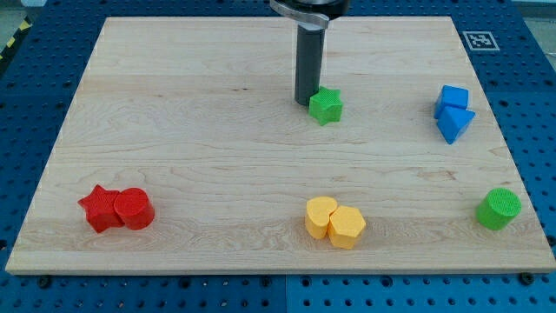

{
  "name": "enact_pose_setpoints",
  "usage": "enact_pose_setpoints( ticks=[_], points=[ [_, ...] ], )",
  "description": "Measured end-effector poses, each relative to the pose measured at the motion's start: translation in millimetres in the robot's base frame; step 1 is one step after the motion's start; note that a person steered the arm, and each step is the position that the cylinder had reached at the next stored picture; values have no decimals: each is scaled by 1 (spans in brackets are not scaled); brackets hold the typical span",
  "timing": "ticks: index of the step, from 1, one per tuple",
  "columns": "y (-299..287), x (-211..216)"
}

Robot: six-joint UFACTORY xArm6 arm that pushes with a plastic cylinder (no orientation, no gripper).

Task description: Push the green star below the blue blocks

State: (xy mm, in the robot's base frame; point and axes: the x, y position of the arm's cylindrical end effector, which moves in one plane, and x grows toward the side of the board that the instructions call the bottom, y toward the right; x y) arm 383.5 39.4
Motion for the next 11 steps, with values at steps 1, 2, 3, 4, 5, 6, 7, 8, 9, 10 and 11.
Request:
enact_pose_setpoints(
  ticks=[1, 2, 3, 4, 5, 6, 7, 8, 9, 10, 11],
  points=[
    [13, 12],
    [42, 26],
    [81, 38],
    [118, 50],
    [133, 60],
    [133, 60],
    [123, 61],
    [105, 66],
    [107, 80],
    [146, 98],
    [188, 109]
  ],
)
